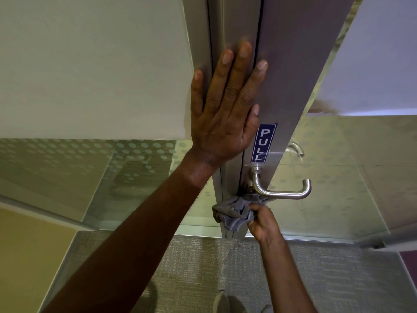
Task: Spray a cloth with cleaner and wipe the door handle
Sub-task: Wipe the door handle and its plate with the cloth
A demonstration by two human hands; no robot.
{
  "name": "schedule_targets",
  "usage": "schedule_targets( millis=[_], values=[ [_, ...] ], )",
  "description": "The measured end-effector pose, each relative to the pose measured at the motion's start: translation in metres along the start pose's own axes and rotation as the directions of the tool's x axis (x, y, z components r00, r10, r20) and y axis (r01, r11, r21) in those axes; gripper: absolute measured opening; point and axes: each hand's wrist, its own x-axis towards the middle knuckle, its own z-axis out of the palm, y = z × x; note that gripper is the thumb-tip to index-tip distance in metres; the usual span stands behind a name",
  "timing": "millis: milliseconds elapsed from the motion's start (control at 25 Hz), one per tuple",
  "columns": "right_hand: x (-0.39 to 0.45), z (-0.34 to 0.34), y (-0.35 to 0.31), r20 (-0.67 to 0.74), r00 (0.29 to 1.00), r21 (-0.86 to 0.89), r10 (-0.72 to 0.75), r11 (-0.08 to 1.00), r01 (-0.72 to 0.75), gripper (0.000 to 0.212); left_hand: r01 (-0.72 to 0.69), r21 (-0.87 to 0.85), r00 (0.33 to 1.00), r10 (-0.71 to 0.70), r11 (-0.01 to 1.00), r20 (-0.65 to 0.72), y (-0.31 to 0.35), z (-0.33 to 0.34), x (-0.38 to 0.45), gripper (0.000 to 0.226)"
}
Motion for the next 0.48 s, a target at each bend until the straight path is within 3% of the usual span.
schedule_targets(
  millis=[160,480],
  values=[
    [0.008,0.004,-0.002,-0.040,0.998,-0.016,0.055,0.998,-0.055,0.034,-0.004,-0.002,1.000,0.004,1.000,-0.015,0.002,0.000,0.002,0.053],
    [0.013,0.006,0.013,-0.180,0.983,-0.363,0.021,0.928,-0.086,0.034,-0.018,0.012,1.000,0.018,1.000,-0.014,0.002,0.002,0.000,0.053]
  ],
)
